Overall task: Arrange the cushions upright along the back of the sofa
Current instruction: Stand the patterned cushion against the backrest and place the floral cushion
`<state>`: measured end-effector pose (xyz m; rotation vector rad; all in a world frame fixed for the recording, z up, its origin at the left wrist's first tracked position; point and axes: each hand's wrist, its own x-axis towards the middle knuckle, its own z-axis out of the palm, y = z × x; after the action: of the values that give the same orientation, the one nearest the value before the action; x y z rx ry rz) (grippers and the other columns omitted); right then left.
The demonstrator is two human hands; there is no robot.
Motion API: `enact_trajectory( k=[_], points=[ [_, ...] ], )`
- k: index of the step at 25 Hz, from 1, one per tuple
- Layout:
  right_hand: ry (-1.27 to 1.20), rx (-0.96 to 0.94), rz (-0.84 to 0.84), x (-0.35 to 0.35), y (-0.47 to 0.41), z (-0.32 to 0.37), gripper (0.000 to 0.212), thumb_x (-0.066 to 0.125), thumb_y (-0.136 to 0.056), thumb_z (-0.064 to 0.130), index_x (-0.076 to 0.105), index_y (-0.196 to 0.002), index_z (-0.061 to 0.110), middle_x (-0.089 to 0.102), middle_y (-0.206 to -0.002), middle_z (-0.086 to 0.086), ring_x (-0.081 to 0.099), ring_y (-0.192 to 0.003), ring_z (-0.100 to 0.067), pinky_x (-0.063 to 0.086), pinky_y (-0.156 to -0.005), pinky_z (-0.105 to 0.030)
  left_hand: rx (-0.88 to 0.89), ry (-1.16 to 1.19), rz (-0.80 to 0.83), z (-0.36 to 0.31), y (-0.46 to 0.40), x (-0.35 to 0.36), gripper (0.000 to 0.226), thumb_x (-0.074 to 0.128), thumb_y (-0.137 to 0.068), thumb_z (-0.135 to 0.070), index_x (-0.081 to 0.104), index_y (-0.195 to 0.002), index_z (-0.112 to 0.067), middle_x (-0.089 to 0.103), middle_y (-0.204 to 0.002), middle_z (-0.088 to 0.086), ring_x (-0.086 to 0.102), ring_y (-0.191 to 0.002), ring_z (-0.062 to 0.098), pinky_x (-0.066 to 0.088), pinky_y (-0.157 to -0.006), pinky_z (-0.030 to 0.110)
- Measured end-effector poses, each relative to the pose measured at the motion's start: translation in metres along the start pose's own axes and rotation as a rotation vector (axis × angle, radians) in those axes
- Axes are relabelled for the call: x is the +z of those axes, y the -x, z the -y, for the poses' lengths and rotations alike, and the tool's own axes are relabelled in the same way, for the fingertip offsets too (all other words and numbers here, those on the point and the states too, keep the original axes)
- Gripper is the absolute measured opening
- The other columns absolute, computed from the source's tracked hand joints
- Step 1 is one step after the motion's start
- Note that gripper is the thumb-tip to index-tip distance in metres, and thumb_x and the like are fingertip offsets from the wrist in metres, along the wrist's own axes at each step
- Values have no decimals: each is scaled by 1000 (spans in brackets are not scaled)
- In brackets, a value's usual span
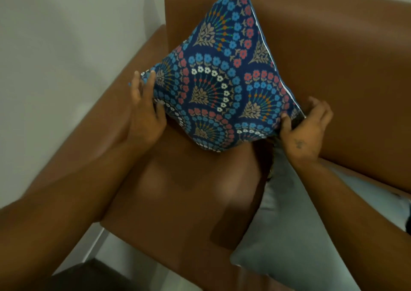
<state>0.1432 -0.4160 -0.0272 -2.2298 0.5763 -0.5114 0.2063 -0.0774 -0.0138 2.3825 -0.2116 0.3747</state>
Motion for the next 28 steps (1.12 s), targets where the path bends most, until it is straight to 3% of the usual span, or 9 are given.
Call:
enact_trajectory(
  k=[3,7,11,14,17,19,21,24,28],
  points=[
    [-22,-113,-23,-37,25,-30,60,67,-86,19,46,-139,1,41,-145,-24,42,-137,-32,33,-112,-27,224,-65,223,-19,93,8,69,55,-101,-31,22,-160,-20,9,-168,20,9,-156,21,23,-123,30],
    [156,-21,106,-125,74,-141,51,63,-94,30,50,-136,5,53,-135,-20,53,-123,-34,43,-105,-40,539,-50,669,-59,248,56,94,59,-89,-67,12,-161,-32,6,-170,17,19,-154,33,41,-110,50],
    [311,-111,313,-199,80,-245,42,47,-93,15,54,-131,-1,59,-128,-28,56,-117,-43,38,-104,-37,594,-122,867,-105,314,112,125,77,-69,-68,1,-161,-33,-15,-170,9,6,-155,40,24,-117,64],
    [365,-181,599,-226,61,-300,74,63,-77,4,38,-147,-1,43,-147,-30,41,-136,-45,21,-118,-29,487,-239,772,-136,318,138,132,90,-61,-49,3,-159,-31,-1,-166,16,13,-151,44,27,-116,64],
    [541,-235,740,-232,50,-328,112,85,-66,5,16,-154,-5,18,-160,-31,15,-150,-44,10,-123,-39,400,-255,619,-138,321,156,128,96,-58,-18,15,-157,-33,23,-162,28,25,-145,47,27,-110,61],
    [590,-294,821,-230,44,-337,129,87,-63,7,-3,-155,-2,-1,-164,-28,-1,-153,-39,1,-122,-35,298,-233,576,-137,327,161,126,92,-65,-9,11,-157,-42,22,-163,25,31,-143,52,37,-107,64],
    [552,-293,893,-224,35,-335,139,89,-64,22,-15,-156,11,-11,-166,-16,-10,-153,-28,-4,-120,-32,288,-223,580,-134,333,162,130,97,-56,-14,15,-157,-27,18,-163,30,34,-139,56,48,-98,66],
    [371,-217,888,-227,31,-321,122,88,-69,29,6,-159,20,13,-164,-8,12,-151,-26,13,-122,-40,208,-192,591,-141,324,153,124,96,-59,-22,20,-156,-21,14,-166,19,42,-134,51,58,-85,59],
    [248,-102,803,-255,19,-299,70,73,-80,2,47,-144,11,55,-140,-17,54,-127,-35,42,-101,-30,154,9,617,-170,283,120,103,78,-69,-42,27,-156,-23,23,-165,12,41,-141,35,47,-103,43]
  ],
)
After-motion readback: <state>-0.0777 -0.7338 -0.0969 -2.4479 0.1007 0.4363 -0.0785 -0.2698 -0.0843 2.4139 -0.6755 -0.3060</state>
